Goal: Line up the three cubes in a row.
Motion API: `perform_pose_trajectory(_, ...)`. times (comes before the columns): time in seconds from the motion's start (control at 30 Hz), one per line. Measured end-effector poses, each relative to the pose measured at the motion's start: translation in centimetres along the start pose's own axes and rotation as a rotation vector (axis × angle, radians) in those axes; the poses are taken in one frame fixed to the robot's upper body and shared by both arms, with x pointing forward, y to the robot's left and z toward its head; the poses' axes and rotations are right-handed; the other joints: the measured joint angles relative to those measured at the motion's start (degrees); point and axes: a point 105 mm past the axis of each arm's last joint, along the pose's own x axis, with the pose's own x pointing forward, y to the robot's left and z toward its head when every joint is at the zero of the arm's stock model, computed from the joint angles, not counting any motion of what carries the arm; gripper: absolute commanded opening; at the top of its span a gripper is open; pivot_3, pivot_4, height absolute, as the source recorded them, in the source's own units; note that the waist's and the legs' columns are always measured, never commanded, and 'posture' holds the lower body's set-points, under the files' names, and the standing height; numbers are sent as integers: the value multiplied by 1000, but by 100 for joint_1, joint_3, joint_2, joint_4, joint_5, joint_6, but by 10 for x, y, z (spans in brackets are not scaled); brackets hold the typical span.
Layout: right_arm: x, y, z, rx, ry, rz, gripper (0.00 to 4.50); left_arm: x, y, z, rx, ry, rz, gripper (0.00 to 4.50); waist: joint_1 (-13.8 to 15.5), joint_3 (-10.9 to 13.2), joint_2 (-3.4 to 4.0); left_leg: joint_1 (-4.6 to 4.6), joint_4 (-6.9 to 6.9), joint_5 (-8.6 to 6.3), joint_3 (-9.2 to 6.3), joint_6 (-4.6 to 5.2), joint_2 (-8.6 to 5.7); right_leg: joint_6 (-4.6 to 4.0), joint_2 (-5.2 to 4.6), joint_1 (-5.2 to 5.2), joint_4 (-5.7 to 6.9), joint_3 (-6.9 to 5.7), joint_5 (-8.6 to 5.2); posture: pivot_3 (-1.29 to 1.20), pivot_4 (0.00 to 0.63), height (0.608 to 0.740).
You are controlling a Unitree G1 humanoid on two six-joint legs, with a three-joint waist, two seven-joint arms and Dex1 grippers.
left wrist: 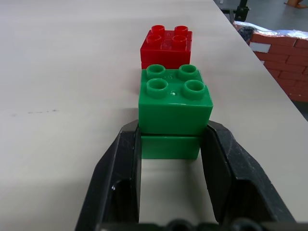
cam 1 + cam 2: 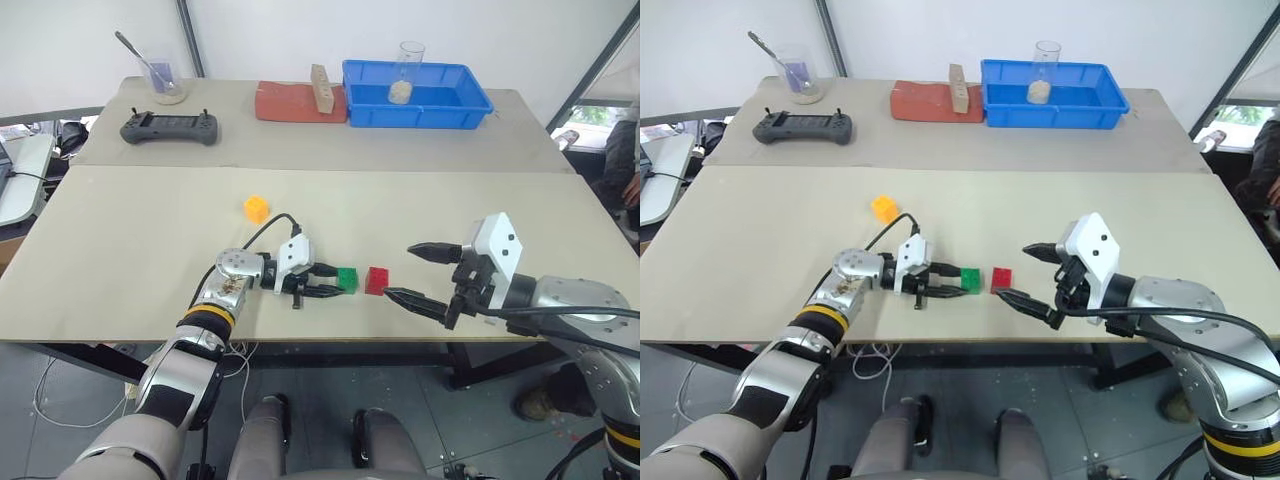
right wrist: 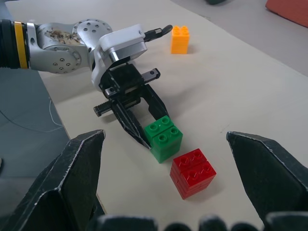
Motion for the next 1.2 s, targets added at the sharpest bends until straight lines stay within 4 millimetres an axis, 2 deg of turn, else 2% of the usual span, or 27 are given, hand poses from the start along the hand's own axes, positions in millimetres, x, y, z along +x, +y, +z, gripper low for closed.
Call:
perform_pose_trajectory(0.07, 1, 0, 4, -8, -10, 5, 4500, 0, 0, -1, -5, -1, 2, 1255, -1, 0, 0, 0, 0, 0, 0, 0, 0, 0, 0, 0, 0, 0, 0, 0, 150, 740)
perform_pose_trajectory(0.27, 2, 2, 9, -18, -26, 16, 4500, -1, 1, -2, -21, -1, 6, 4203, -2, 0, 0, 0, 1, 0, -2, 0, 0, 0, 1, 0, 1, 0, 0, 0, 150, 740)
perform_pose_trajectory(0.3, 3, 2, 9, -18, -26, 15, 4500, -2, 1, -2, -24, 0, 3, 4431, -4, 0, 0, 0, 1, 0, -2, 0, 1, 0, 2, 0, 2, 0, 0, 0, 150, 740)
perform_pose_trajectory(0.43, 4, 2, 9, -18, -25, 20, 4500, -16, 3, -1, -22, 19, 6, 4431, -19, 0, 0, 0, 0, 1, -2, 2, 2, -1, 4, -3, 6, 1, 0, 0, 150, 740)
perform_pose_trajectory(0.57, 9, 2, 15, -30, -44, 33, 4500, -45, 9, 7, -32, -5, 112, 4431, -73, 0, 1, 3, -3, 4, -5, 7, 6, 3, 6, -6, 16, 3, 2, 0, 150, 740)
perform_pose_trajectory(0.7, 16, 0, 28, -37, -99, 39, 4500, -72, 13, 10, -90, -75, 357, 4431, -81, 0, 1, 6, -2, 7, -8, 11, 6, 7, 4, -4, 20, 3, 3, 0, 150, 740)
perform_pose_trajectory(0.9, 29, 2, 48, -62, -159, 70, 4500, -102, 27, -14, -167, -73, 878, 4431, 1, 0, 0, 5, 0, -3, -5, -6, 4, 9, 0, -2, 19, -1, 5, 0, 150, 740)
perform_pose_trajectory(1.03, 34, 2, 48, -58, -153, 86, 4500, -115, 43, -17, -163, -46, 1035, 4431, 34, 0, 0, 4, 0, -15, 0, -25, 2, 2, -3, -1, 16, -4, 3, 0, 150, 740)
perform_pose_trajectory(1.2, 38, 3, 42, -47, -129, 101, 4500, -133, 71, -17, -138, -4, 1079, 4431, 0, 0, 0, 4, -1, -15, 2, -24, 4, 7, 0, -5, 19, -6, 8, 0, 150, 740)
